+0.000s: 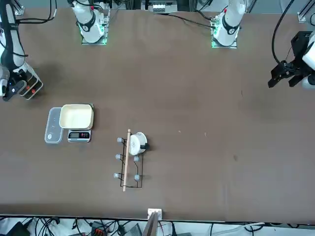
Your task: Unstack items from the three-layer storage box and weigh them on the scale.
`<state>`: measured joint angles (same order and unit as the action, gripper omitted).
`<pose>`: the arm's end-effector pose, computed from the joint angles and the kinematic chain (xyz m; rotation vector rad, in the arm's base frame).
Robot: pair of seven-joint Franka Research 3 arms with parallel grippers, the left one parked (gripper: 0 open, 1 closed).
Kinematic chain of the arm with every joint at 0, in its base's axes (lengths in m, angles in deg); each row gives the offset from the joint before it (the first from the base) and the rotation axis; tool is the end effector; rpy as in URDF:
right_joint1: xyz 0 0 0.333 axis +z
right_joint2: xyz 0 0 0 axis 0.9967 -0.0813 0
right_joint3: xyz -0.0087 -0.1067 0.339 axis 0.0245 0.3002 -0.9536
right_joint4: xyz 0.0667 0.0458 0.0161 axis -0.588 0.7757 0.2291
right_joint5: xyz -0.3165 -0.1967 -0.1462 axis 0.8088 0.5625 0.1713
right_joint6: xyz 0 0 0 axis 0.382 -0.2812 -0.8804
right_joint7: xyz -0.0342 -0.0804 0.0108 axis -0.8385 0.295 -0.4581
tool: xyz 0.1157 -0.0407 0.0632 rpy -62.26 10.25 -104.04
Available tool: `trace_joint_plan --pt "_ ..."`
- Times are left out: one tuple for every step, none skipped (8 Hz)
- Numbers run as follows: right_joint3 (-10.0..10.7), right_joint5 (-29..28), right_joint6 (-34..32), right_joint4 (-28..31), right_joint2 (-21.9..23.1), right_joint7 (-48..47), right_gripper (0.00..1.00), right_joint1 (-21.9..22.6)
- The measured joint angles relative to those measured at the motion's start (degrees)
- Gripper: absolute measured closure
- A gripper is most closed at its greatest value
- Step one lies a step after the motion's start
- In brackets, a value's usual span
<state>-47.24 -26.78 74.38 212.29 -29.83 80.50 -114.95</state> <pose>0.4636 -0.3133 0.2926 2.7660 1.1391 -0.4771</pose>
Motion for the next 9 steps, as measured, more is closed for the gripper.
trace_joint_plan --pt "-0.09 -0.06 -0.01 -0.12 -0.08 -1.12 0.87 1.52" --pt "-0.24 -0.06 -0.03 -0.19 -0.16 -2.91 0.87 3.01" --pt "-0.32 -0.06 -0.03 -0.29 -0.24 -4.17 0.87 4.45" --pt "-0.39 -0.35 -0.03 -0.53 -0.39 -4.81 0.87 5.64" --pt "-0.42 -1.4 -0.04 -1.03 -0.74 -5.12 0.87 6.56" --pt "-0.44 -2.63 -0.06 -1.73 -1.16 -5.14 0.87 7.18" --pt "-0.47 -3.15 -0.13 -2.47 -1.65 -5.46 0.87 7.55" --pt "-0.48 -3.3 -0.19 -3.01 -2.02 -6.14 0.85 7.81" --pt "-0.49 -4.11 -0.51 -3.32 -2.29 -6.89 0.76 8.01"
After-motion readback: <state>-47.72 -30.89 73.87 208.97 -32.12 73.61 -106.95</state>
